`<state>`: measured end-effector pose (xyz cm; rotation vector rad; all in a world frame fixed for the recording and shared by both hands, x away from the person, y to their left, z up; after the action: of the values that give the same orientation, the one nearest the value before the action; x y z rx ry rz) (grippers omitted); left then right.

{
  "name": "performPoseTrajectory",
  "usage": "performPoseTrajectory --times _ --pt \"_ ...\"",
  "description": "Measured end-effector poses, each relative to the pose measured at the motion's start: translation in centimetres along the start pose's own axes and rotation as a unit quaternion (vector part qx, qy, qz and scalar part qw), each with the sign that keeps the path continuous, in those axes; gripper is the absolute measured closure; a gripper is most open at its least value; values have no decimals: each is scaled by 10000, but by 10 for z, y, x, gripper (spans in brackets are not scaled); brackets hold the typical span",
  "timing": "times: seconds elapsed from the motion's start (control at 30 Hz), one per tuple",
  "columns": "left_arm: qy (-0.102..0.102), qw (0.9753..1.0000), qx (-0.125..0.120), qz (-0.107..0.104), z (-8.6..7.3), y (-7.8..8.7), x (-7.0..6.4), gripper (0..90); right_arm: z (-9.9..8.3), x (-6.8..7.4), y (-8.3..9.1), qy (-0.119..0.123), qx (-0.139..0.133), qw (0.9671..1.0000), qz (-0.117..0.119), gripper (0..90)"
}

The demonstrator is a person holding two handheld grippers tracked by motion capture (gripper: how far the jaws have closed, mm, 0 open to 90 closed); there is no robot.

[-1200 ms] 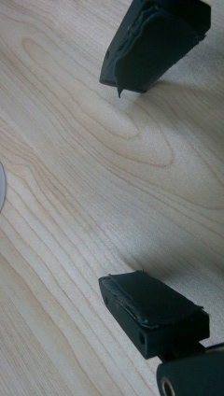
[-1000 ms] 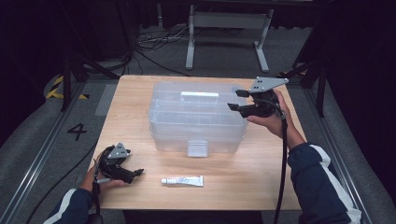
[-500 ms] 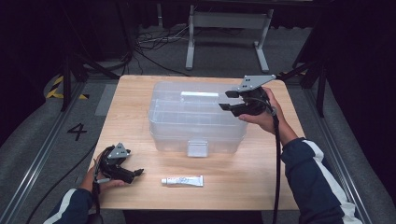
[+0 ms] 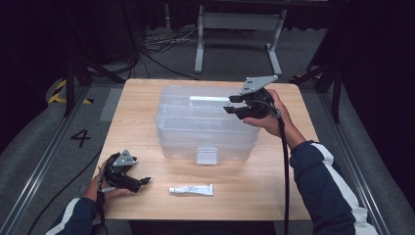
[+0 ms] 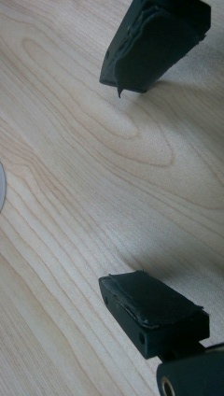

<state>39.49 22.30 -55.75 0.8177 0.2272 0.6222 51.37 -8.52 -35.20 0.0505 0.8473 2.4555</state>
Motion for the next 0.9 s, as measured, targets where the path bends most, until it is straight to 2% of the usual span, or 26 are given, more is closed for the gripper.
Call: performPoseTrajectory --times 0.13,0.53,0.9 --pt "-2 10000 1 0 0 0 0 57 0 -2 -6 -60 106 9999 -14 619" --pt "-3 10000 1 1 0 0 0 57 1 -6 -17 -8 248 9996 -137 724" --pt "-3 10000 2 2 0 0 0 57 3 -7 -20 59 346 9988 -328 743"
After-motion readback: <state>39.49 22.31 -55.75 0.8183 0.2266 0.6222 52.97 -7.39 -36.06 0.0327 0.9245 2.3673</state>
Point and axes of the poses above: each handheld gripper's, and its own axes: y roughly backward along the jaws, z roughly out of its top, x roughly to its left, the point moved 10 cm from there along -y, roughly forward along the jaws, and after that the axes turned 5 degrees about -y, right-handed, at the moved point
